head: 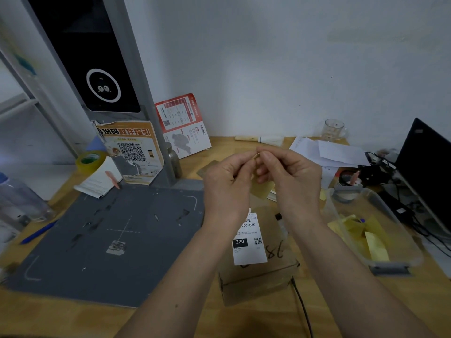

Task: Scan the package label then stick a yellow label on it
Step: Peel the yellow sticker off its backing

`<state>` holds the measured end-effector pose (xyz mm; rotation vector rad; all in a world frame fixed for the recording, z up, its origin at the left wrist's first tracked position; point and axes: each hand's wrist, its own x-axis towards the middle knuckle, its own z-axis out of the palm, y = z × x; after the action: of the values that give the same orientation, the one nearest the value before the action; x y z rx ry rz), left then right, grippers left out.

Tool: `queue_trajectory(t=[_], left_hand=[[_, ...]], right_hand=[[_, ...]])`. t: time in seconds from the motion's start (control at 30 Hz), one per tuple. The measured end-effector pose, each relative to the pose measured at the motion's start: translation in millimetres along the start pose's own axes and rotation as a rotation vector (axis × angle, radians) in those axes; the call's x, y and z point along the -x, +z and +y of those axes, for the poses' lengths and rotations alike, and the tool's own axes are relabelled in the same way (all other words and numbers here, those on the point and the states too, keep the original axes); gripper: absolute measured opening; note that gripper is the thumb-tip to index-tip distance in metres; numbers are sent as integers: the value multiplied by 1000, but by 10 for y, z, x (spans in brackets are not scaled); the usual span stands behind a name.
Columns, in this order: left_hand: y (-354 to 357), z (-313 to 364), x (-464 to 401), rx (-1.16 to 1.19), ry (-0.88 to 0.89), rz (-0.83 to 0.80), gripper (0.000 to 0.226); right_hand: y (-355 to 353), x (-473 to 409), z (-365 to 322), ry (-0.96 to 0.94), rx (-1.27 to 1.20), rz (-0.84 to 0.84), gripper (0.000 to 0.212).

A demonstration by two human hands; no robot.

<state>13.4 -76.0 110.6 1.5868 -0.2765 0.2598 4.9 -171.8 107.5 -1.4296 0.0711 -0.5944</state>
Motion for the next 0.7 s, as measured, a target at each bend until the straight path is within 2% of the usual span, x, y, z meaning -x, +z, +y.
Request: queue_trajectory(t=[0.7], left_hand=[[-11,-61,-33,-55,-17,-16,23]], right_hand=[[51,-15,9,33,20,31,12]])
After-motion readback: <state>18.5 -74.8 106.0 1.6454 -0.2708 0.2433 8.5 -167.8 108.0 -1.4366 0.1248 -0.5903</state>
